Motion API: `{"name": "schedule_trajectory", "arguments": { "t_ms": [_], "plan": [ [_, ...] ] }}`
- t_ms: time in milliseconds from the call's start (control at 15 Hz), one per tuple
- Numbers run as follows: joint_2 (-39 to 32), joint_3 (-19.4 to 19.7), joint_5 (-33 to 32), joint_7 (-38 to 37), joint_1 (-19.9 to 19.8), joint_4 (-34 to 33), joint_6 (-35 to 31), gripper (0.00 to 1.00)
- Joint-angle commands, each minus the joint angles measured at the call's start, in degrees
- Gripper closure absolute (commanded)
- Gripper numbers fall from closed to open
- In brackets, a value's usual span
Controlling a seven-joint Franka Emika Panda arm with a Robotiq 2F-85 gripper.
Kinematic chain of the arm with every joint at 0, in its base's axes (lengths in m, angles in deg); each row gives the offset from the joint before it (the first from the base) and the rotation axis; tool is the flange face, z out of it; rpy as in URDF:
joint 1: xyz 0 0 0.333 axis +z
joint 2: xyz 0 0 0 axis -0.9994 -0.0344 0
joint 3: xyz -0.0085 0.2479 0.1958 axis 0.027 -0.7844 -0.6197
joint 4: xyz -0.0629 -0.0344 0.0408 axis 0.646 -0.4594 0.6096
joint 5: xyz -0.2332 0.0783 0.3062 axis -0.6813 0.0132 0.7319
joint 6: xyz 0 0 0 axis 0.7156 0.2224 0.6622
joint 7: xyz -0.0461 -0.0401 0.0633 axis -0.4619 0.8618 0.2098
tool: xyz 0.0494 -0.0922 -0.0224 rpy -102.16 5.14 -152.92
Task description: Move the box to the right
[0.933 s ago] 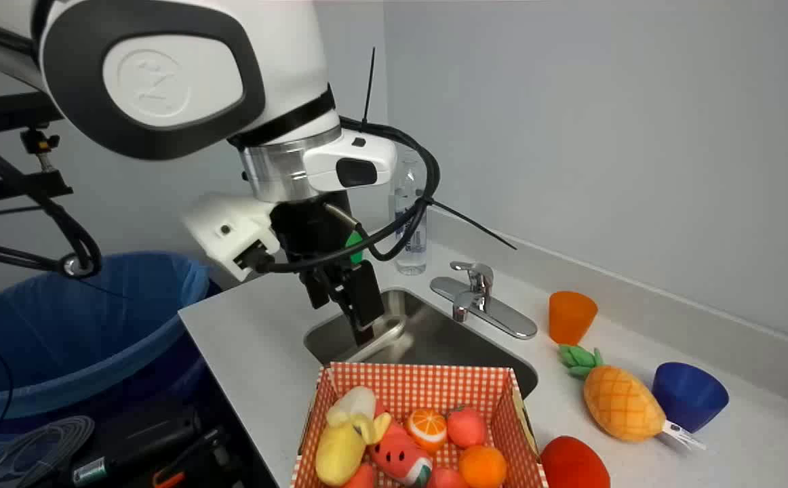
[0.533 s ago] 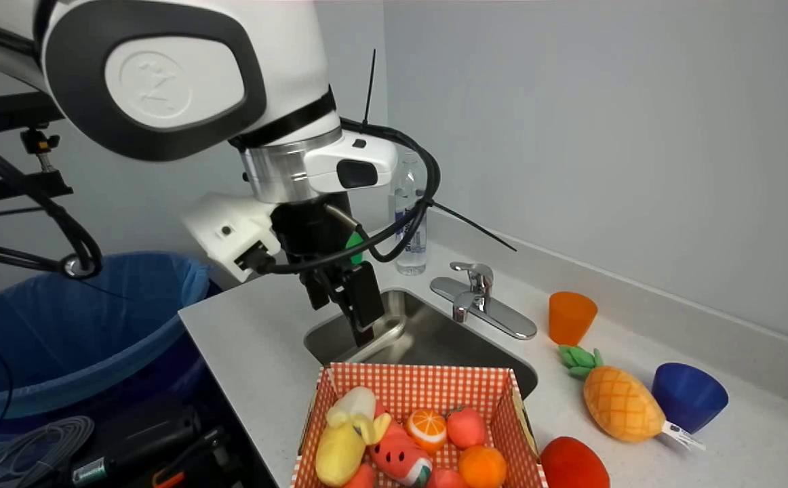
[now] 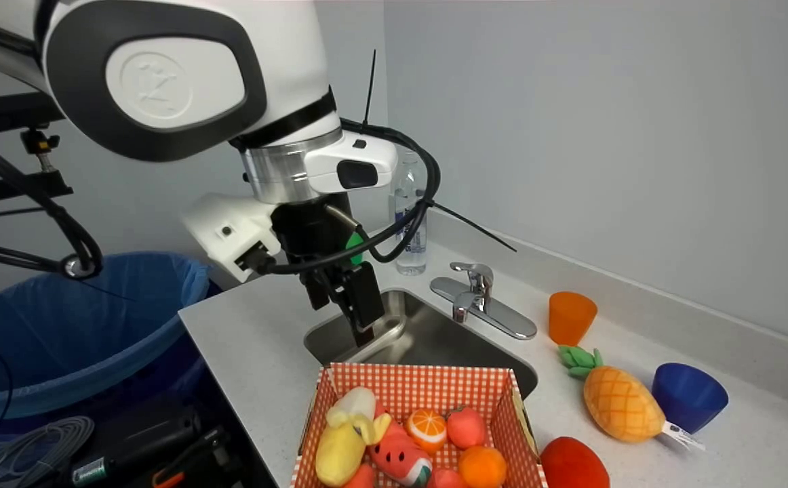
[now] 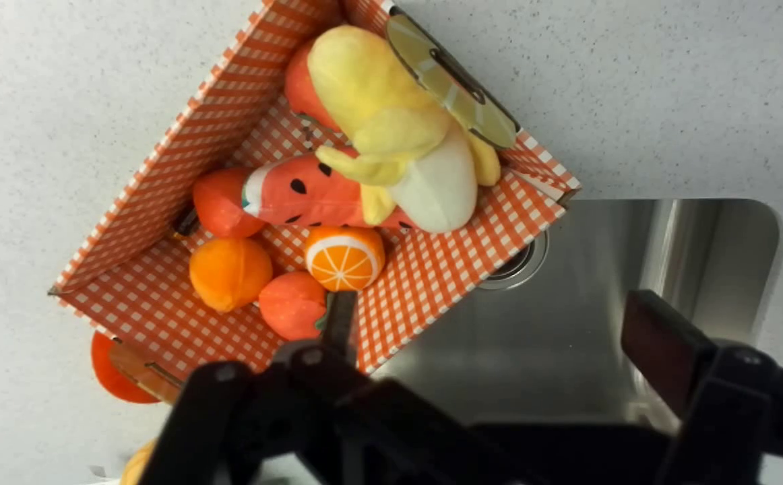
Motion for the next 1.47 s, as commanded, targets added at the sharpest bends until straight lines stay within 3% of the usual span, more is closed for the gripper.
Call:
{"name": "schedule_trajectory", "arguments": {
  "t_ms": [0,733,1400],
  "plan": [
    [0.03,-0.02,0.02,-0.01,0.01,-0.08,0.17,0.0],
    [-1.59,0.15,1.26,-1.17,0.17,-1.46,-1.63,0.0],
    [-16.21,-1.47,4.66,-12.14,-0.52,-5.38,-13.53,0.0]
  ]
}}
